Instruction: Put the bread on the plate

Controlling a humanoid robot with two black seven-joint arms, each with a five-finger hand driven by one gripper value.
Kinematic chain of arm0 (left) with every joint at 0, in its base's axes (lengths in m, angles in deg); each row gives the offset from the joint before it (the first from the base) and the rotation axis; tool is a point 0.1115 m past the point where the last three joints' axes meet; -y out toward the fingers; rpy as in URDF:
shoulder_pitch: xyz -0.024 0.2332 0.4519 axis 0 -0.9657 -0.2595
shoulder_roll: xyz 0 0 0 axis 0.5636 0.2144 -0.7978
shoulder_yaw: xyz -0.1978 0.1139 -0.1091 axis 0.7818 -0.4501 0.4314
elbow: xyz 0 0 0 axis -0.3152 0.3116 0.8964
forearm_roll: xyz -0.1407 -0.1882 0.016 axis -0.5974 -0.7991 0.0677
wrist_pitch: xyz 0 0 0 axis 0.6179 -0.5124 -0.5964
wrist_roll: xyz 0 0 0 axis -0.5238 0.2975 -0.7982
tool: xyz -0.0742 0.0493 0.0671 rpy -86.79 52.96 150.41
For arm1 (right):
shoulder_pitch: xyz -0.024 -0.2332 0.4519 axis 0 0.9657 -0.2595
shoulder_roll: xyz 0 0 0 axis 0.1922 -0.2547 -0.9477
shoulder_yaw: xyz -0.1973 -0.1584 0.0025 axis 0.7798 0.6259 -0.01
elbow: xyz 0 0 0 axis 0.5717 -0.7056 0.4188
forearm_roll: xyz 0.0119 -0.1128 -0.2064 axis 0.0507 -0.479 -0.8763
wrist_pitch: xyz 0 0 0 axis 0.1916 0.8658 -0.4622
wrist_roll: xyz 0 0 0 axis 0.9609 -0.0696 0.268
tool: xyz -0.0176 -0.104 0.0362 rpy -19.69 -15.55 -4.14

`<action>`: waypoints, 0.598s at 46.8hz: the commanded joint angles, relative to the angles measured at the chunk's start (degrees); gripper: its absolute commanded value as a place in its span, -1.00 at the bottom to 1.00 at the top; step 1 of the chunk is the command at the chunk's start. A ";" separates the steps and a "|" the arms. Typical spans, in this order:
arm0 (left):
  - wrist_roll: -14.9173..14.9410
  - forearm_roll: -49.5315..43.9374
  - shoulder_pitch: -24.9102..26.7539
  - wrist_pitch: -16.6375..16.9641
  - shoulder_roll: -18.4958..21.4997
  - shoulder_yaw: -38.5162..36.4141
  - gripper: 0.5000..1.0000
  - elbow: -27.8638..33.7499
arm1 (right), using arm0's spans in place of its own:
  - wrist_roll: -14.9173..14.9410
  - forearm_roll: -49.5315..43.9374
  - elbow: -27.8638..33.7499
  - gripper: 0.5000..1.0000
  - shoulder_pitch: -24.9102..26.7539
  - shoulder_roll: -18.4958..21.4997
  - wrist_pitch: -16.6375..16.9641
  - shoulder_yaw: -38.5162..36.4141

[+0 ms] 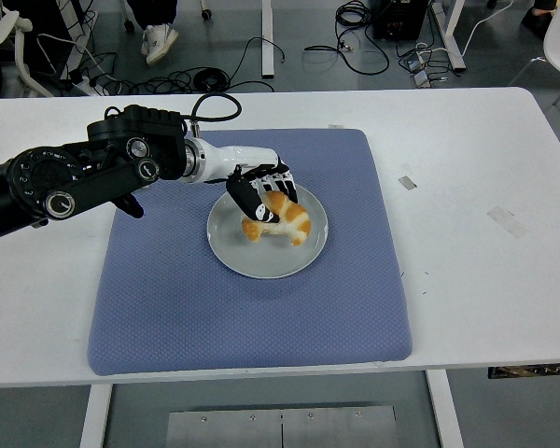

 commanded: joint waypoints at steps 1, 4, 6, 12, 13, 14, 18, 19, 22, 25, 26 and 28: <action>0.01 -0.01 -0.23 0.06 0.13 -0.09 -1.00 -0.01 | 0.00 0.02 0.00 1.00 0.00 0.00 0.00 -0.04; 0.01 -0.01 -0.32 0.14 0.39 -0.09 -1.00 -0.10 | 0.00 -0.06 0.00 1.00 0.00 0.00 0.00 -0.04; 0.01 -0.01 -0.32 0.23 0.48 -0.09 -1.00 -0.10 | 0.00 -0.06 0.00 1.00 0.00 0.00 0.00 0.05; 0.01 -0.01 -0.32 0.41 0.74 -0.09 -1.00 -0.10 | 0.00 -0.06 0.00 1.00 0.00 0.00 0.00 -0.04; 0.01 -0.01 -0.32 0.41 0.83 -0.18 -1.00 -0.10 | 0.00 -0.06 0.00 1.00 0.00 0.00 0.00 -0.04; 0.01 -0.01 -0.32 0.41 0.83 -0.18 -1.00 -0.18 | 0.00 0.02 0.00 1.00 0.00 0.00 0.00 0.05; 0.01 -0.01 -0.49 0.58 0.92 -0.18 -1.00 -0.27 | 0.00 -0.06 0.00 1.00 0.00 0.00 0.00 -0.04; 0.01 0.08 -0.67 0.58 0.92 -0.18 -1.00 -0.27 | 0.00 -0.06 0.00 1.00 0.00 0.00 0.00 -0.04; 0.01 0.08 -1.11 0.67 0.83 -0.18 -1.00 -0.53 | 0.00 0.02 0.00 1.00 0.00 0.00 0.00 -0.04; 0.01 0.17 -1.37 0.76 0.83 -0.18 -1.00 -0.71 | 0.00 0.03 0.00 1.00 0.00 0.00 0.00 -0.04; 0.01 0.08 -1.37 0.67 0.83 -0.18 -1.00 -0.80 | 0.00 -0.06 0.00 1.00 0.00 0.00 0.00 -0.04; 0.01 0.08 -1.37 0.76 0.83 -0.18 -1.00 -0.80 | 0.00 0.02 0.00 1.00 0.00 0.00 0.00 0.05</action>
